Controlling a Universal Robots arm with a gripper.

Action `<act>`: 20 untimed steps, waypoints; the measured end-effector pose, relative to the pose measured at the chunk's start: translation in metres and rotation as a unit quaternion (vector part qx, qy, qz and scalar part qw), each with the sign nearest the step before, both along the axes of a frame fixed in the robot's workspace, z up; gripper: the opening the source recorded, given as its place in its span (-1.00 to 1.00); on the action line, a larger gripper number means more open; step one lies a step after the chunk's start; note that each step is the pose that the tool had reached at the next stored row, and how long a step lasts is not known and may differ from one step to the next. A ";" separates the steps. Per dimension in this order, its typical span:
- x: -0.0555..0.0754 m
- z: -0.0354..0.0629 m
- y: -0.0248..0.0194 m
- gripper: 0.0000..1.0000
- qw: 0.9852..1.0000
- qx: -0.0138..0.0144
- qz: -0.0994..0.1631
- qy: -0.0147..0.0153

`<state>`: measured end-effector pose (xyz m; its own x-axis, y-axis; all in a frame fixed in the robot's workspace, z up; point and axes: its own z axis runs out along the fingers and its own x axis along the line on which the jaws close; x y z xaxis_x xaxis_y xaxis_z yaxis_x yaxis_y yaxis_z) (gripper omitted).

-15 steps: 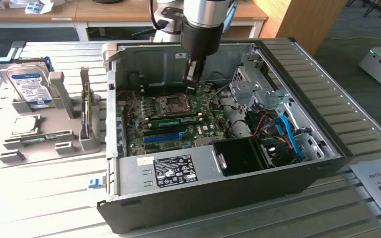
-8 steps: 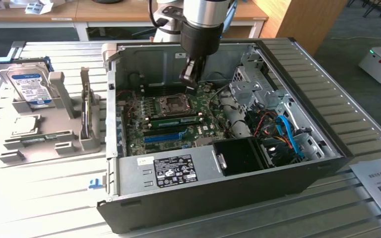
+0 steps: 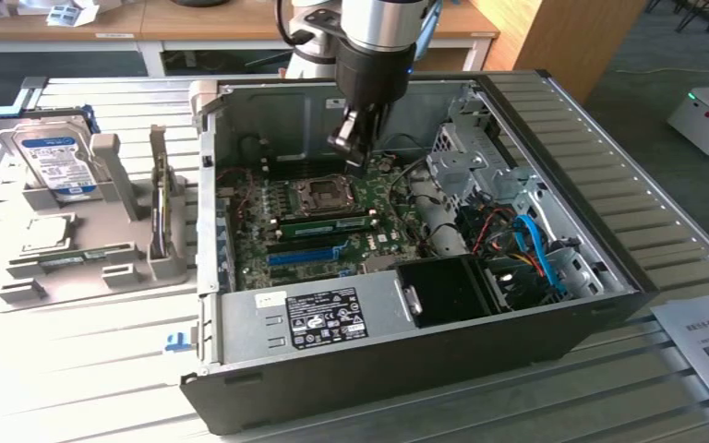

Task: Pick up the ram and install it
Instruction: 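Press down the ram until it locks into place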

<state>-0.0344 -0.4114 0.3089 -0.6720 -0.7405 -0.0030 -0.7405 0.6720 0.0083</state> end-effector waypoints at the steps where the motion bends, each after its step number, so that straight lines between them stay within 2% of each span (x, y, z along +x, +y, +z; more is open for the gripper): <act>1: 0.000 0.0000 0.0000 -0.80 1.000 0.000 -0.008 0.000; 6: 0.000 -0.0001 0.0000 -0.80 0.999 0.000 -0.049 0.000; 11: 0.000 -0.0003 0.0000 -0.80 0.996 0.000 -0.090 0.000; 16: 0.000 -0.0004 0.0000 -0.80 0.991 0.000 -0.130 0.000; 20: 0.000 -0.0006 0.0000 -0.80 0.987 0.000 -0.163 0.000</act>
<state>-0.0344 -0.4114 0.3083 -0.8748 -0.4844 -0.0030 -0.4845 0.8748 0.0083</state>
